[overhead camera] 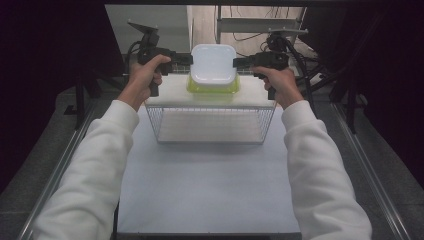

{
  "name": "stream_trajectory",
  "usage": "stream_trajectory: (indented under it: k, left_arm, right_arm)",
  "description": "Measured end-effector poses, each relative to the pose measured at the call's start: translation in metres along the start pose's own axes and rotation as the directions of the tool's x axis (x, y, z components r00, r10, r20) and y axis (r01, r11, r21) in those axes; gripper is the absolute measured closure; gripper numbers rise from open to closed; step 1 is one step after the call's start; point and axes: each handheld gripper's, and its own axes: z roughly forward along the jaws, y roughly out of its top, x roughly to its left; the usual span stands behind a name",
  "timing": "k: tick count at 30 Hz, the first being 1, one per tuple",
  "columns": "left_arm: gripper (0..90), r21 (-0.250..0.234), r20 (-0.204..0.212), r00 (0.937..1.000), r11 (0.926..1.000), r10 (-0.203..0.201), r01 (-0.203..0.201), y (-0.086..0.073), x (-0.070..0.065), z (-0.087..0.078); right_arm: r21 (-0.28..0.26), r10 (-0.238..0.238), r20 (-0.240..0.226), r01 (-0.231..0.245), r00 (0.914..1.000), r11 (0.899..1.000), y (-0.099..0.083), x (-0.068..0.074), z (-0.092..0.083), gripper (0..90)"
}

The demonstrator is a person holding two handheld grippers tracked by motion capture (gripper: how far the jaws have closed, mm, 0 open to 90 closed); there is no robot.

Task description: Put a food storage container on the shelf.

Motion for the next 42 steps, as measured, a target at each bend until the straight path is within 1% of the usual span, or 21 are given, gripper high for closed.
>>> stream_trajectory:
  k: [4,5,13,16,20,22,23,24,25,27,28,30,32,33,35,36,37,39,40,41,42]
  left_arm:
    - [77.8,-0.015,0.022,0.999,0.9991,-0.039,0.04,0.005,0.01,0.005]
    - [77.6,-0.019,0.03,0.9979,0.9981,-0.057,0.058,0.006,0.013,0.007]
    - [75.6,-0.034,0.055,0.9893,0.9899,-0.135,0.137,0.009,0.028,0.015]
    - [75.2,-0.036,0.069,0.9872,0.9886,-0.143,0.146,0.009,0.031,0.015]
    - [74.7,-0.035,0.063,0.9891,0.9902,-0.133,0.135,0.009,0.03,0.015]
    - [71.2,-0.033,0.048,0.9929,0.9933,-0.109,0.111,0.008,0.027,0.016]
    - [66.9,-0.039,0.022,0.9961,0.9955,-0.086,0.086,0.007,0.025,0.016]
    - [58.8,-0.044,0.006,0.9973,0.9963,-0.074,0.074,0.006,0.023,0.016]
    - [54.4,-0.051,-0.005,0.9982,0.9969,-0.06,0.06,0.005,0.022,0.016]
    - [43.3,-0.068,-0.023,0.9996,0.9976,-0.017,0.016,0.003,0.016,0.013]
    - [41.2,-0.075,-0.038,0.9992,0.9971,0.012,-0.015,0.001,0.014,0.012]
    - [38.0,-0.086,-0.046,0.9977,0.9949,0.05,-0.053,-0.002,0.01,0.008]
    - [35.2,-0.096,-0.063,0.9943,0.9911,0.086,-0.092,-0.007,0.004,0.004]
    - [34.4,-0.104,-0.075,0.991,0.9875,0.111,-0.118,-0.01,0.002,0.001]
    - [32.5,-0.114,-0.079,0.9861,0.9814,0.146,-0.154,-0.017,0.0,-0.006]
    - [31.2,-0.113,-0.088,0.9832,0.979,0.16,-0.17,-0.02,-0.001,-0.008]
    - [30.4,-0.112,-0.104,0.9784,0.9755,0.178,-0.19,-0.024,-0.002,-0.012]
    - [29.2,-0.112,-0.126,0.9708,0.9693,0.204,-0.219,-0.033,-0.004,-0.019]
    - [29.0,-0.111,-0.136,0.964,0.9634,0.228,-0.244,-0.038,-0.005,-0.023]
    - [28.8,-0.111,-0.152,0.9549,0.9556,0.255,-0.273,-0.045,-0.007,-0.027]
    - [28.5,-0.11,-0.162,0.9495,0.9513,0.269,-0.288,-0.049,-0.008,-0.03]
  right_arm:
    - [-0.002,0.056,-0.013,-0.056,0.9983,0.998,0.005,-0.008,0.005,72.6]
    - [-0.002,0.063,-0.013,-0.063,0.9979,0.998,0.005,-0.009,0.006,72.1]
    - [-0.004,0.162,-0.03,-0.162,0.9864,0.987,0.011,-0.024,0.015,68.3]
    - [-0.003,0.182,-0.036,-0.182,0.9827,0.983,0.012,-0.027,0.018,67.4]
    - [-0.005,0.18,-0.037,-0.18,0.983,0.984,0.011,-0.027,0.018,67.2]
    - [-0.009,0.174,-0.034,-0.175,0.9841,0.985,0.011,-0.026,0.018,65.4]
    - [-0.021,0.166,-0.028,-0.167,0.9857,0.986,0.01,-0.026,0.018,61.2]
    - [-0.04,0.16,-0.025,-0.161,0.9867,0.986,0.01,-0.025,0.017,55.8]
    - [-0.052,0.151,-0.018,-0.152,0.9883,0.987,0.009,-0.024,0.015,53.4]
    - [-0.078,0.104,0.01,-0.103,0.9945,0.992,0.007,-0.02,0.009,45.9]
    - [-0.087,0.084,0.023,-0.081,0.9962,0.993,0.006,-0.018,0.006,44.1]
    - [-0.112,0.028,0.039,-0.024,0.9988,0.993,0.003,-0.015,-0.004,41.3]
    - [-0.132,-0.017,0.033,0.021,0.9993,0.991,-0.001,-0.013,-0.013,38.6]
    - [-0.138,-0.032,0.029,0.036,0.999,0.99,-0.003,-0.013,-0.016,37.9]
    - [-0.142,-0.083,0.037,0.088,0.9958,0.986,-0.009,-0.013,-0.025,36.4]
    - [-0.144,-0.118,0.041,0.122,0.9922,0.982,-0.014,-0.012,-0.031,35.6]
    - [-0.147,-0.133,0.04,0.137,0.9904,0.98,-0.017,-0.012,-0.034,35.1]
    - [-0.148,-0.181,0.051,0.187,0.9821,0.971,-0.025,-0.012,-0.042,33.5]
    - [-0.146,-0.203,0.056,0.21,0.9775,0.967,-0.029,-0.012,-0.045,32.8]
    - [-0.142,-0.218,0.059,0.224,0.9743,0.964,-0.034,-0.011,-0.049,32.3]
    - [-0.137,-0.244,0.066,0.251,0.9676,0.958,-0.039,-0.011,-0.053,31.9]
